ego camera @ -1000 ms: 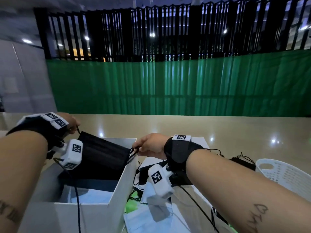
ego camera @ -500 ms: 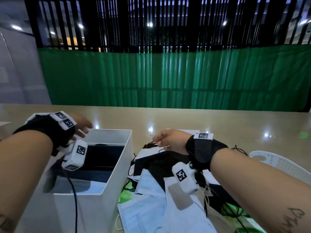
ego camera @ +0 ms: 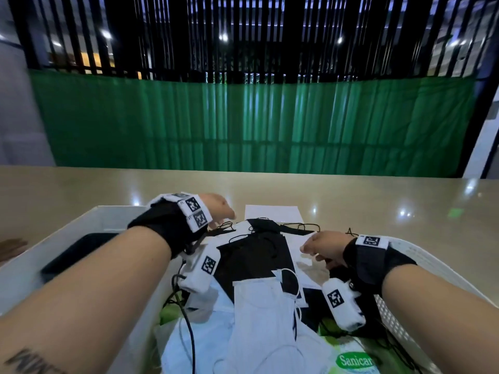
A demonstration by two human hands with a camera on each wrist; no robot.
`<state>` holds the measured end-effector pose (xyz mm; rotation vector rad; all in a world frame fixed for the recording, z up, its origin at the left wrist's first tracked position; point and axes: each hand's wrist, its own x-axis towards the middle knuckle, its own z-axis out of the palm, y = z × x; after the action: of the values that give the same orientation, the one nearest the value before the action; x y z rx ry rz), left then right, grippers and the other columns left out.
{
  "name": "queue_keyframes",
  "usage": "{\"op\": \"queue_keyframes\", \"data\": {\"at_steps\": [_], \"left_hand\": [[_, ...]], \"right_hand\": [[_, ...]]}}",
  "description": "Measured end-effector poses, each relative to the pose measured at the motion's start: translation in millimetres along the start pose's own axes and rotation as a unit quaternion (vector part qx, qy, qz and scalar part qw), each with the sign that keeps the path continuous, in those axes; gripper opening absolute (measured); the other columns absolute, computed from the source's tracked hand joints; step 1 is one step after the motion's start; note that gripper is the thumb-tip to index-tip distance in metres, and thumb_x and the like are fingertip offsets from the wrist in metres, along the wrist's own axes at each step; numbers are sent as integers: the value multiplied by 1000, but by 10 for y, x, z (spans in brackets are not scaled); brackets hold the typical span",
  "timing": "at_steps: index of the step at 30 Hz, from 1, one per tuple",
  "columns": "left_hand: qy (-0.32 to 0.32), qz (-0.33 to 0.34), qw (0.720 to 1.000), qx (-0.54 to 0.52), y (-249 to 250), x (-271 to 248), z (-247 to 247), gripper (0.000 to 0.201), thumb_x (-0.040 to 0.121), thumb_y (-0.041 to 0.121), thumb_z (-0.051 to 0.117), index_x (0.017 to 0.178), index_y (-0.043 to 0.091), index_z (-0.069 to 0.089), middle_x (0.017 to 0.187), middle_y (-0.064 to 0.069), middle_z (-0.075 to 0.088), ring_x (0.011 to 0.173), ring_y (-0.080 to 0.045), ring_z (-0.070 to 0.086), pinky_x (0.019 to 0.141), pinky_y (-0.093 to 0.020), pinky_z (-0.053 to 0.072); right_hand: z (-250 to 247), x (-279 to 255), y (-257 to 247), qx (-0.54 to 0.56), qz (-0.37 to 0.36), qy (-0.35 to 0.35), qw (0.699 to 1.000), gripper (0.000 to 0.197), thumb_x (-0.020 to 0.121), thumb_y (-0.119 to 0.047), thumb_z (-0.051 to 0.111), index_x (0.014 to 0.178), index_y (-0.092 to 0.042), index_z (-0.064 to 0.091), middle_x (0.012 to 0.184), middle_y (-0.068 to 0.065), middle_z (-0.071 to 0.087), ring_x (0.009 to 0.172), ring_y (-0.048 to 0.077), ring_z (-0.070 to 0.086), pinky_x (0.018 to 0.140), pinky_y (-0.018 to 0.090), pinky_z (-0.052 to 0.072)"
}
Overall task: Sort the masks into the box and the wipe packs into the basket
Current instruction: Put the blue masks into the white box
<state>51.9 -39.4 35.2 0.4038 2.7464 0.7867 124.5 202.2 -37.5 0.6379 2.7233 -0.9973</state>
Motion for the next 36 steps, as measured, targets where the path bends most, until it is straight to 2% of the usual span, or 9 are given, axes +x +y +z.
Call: {"op": "queue_keyframes", "data": {"at_steps": [5,8,11,15,18,22,26,31,36], "left_hand": [[-75,-67,994,49,-114,72,493,23,92,29,56,102,8,57,80,-4,58,74,-20,57,53,-21,41],[-114,-72,987,89,-110,12,733,24,90,36,57,89,12,59,90,-7,65,65,-17,60,59,-24,46],[-130,-62,975,172,-128,-98,868,40,83,46,62,104,12,62,109,-8,67,96,-23,67,81,-26,49],[-169,-93,976,104,-192,-151,908,35,72,41,76,82,11,60,68,-4,70,54,-14,66,52,-22,52],[-193,-89,970,119,-205,-172,908,29,78,39,72,78,12,63,61,-2,66,53,-13,59,61,-22,47],[-180,-44,981,55,-230,-157,913,21,81,23,72,88,10,57,65,-4,59,63,-21,56,65,-29,48],[-214,-6,977,-24,-232,-144,894,20,77,19,75,80,17,55,85,-5,64,80,-21,61,81,-37,53],[-188,71,978,52,-149,-172,989,19,76,22,72,80,23,53,75,3,56,66,-13,53,62,-26,45],[-174,108,971,121,-88,-145,1114,25,75,20,69,68,24,45,72,4,54,66,-15,53,59,-24,39]], "right_hand": [[8,-25,249,-50,39,8,998,49,93,-42,52,128,-8,54,127,9,56,116,26,53,99,35,46],[57,-6,355,14,57,-13,998,42,91,-42,56,114,-7,59,98,8,62,103,28,61,98,40,49],[106,-11,384,-27,54,-3,998,32,90,-43,56,97,-12,58,77,-1,51,93,24,57,91,34,47],[152,26,401,-18,62,19,998,32,89,-38,60,71,-14,49,75,3,54,83,23,57,81,33,51],[165,34,403,-1,64,17,998,27,87,-27,62,69,-12,49,72,5,54,72,22,55,68,31,48],[154,16,371,6,63,16,998,22,87,-9,55,66,-9,47,65,6,51,58,19,48,55,25,41],[139,-38,353,57,75,13,995,20,82,1,50,67,-9,41,64,9,44,54,20,42,48,23,36],[121,-156,292,126,61,19,990,11,81,0,49,74,-8,47,66,10,46,56,20,43,49,24,37],[-95,-361,159,285,-1,137,949,16,89,-6,45,74,-11,42,72,7,41,60,20,44,54,27,38]]}}
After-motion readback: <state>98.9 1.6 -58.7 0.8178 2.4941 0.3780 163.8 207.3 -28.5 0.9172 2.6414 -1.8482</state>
